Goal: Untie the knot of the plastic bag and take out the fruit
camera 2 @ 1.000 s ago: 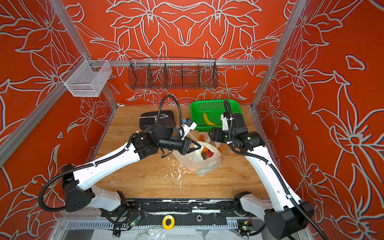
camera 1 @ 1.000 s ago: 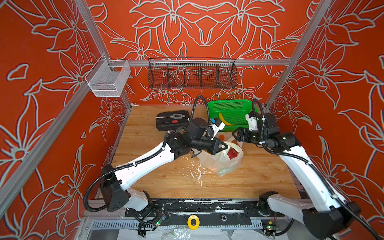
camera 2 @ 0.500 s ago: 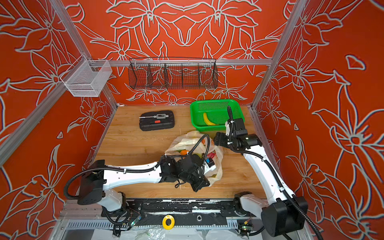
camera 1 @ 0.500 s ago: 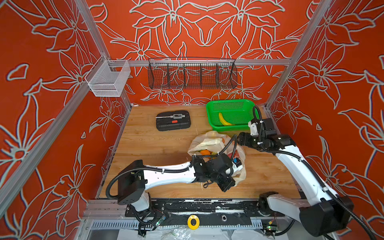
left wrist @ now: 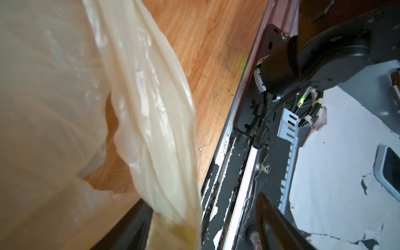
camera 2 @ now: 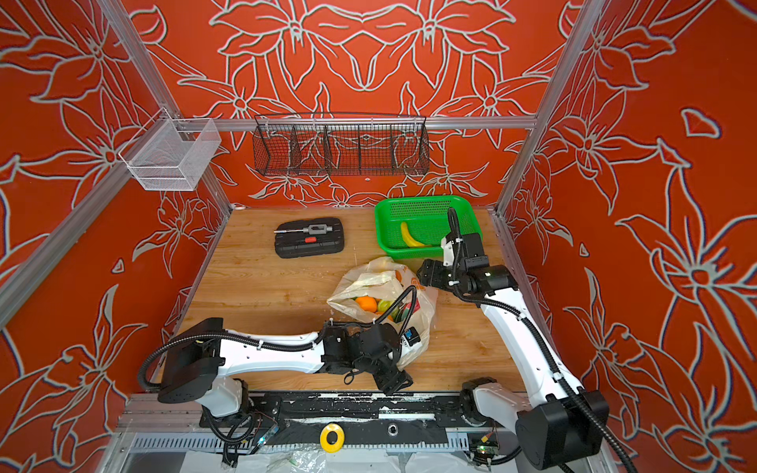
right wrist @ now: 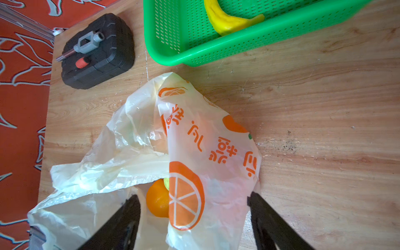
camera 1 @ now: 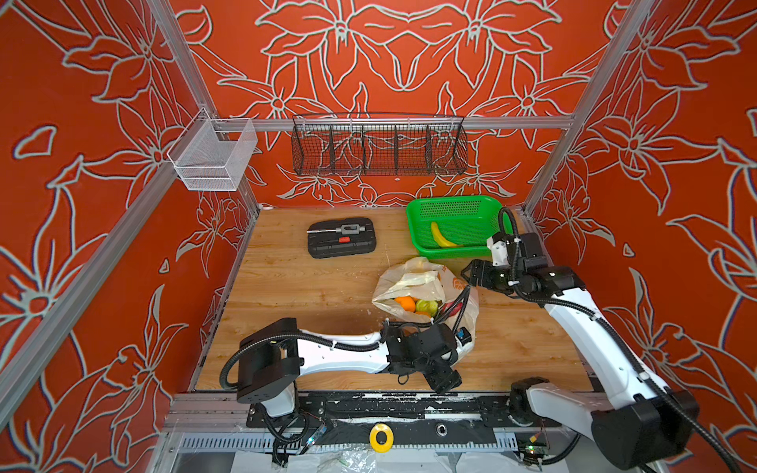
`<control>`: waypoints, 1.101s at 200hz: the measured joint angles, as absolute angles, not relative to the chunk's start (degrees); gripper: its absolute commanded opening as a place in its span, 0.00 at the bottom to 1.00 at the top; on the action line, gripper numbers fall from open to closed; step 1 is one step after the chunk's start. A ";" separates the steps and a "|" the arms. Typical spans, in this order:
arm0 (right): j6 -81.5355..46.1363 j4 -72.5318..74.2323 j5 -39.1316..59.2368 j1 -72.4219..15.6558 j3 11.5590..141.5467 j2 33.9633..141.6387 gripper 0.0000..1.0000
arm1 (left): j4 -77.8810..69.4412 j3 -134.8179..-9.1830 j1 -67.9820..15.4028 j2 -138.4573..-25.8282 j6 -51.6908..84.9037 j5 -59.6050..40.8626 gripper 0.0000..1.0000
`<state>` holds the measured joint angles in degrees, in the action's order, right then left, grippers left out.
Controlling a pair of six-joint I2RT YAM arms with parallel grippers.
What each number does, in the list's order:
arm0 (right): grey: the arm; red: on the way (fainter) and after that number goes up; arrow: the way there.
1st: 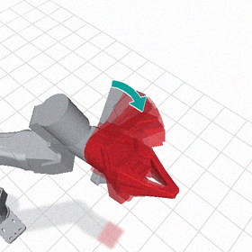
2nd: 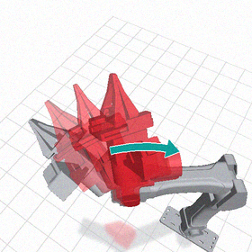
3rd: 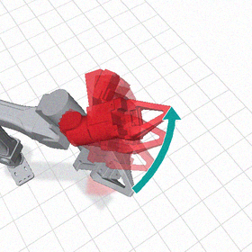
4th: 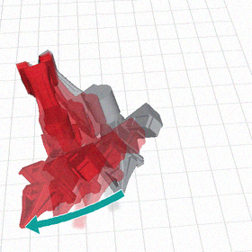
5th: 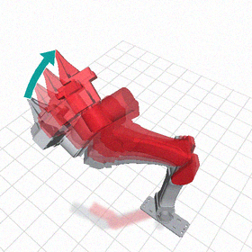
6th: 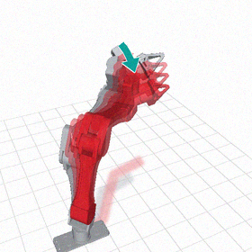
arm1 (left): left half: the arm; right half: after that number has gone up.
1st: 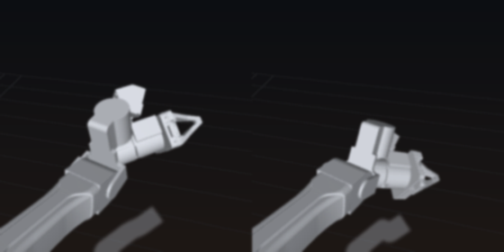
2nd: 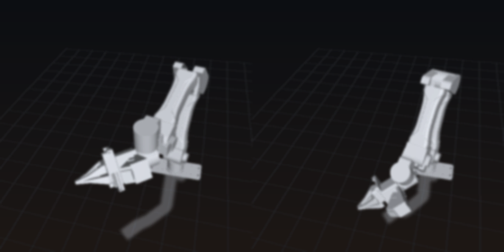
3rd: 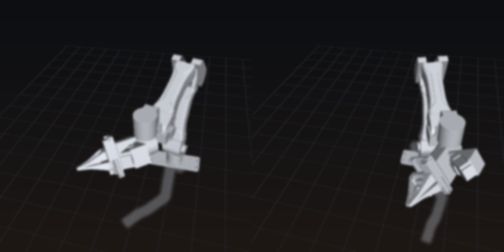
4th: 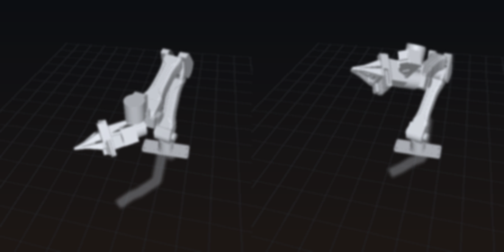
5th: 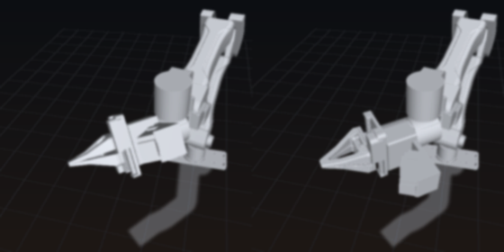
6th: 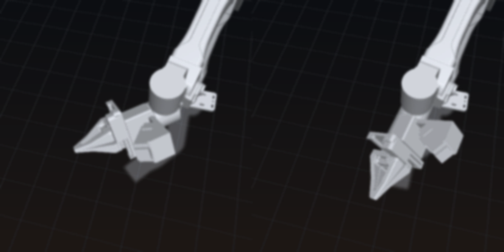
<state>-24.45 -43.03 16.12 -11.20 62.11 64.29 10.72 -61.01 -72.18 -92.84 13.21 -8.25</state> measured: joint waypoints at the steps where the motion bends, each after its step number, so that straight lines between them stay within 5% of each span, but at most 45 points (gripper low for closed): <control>1: -24.45 -43.03 16.14 -11.20 62.11 64.23 0.79 | 10.72 -61.01 -72.18 -92.73 13.30 -8.16 0.83; 61: -24.23 -43.07 16.58 -11.66 62.19 62.13 0.75 | 13.72 -65.10 -72.12 -85.54 12.93 -6.66 1.00; 119: -23.68 -43.53 14.33 -21.76 65.58 62.28 0.70 | 16.43 -65.12 -72.01 -79.68 12.82 -5.13 0.98; 155: -24.38 -42.57 14.00 -27.44 66.28 62.92 0.53 | 17.52 -64.12 -70.37 -75.26 12.88 -4.27 0.98; 220: -27.38 -37.26 15.07 -35.94 57.19 65.34 0.44 | 18.02 -62.02 -54.92 -66.87 15.86 -6.57 0.98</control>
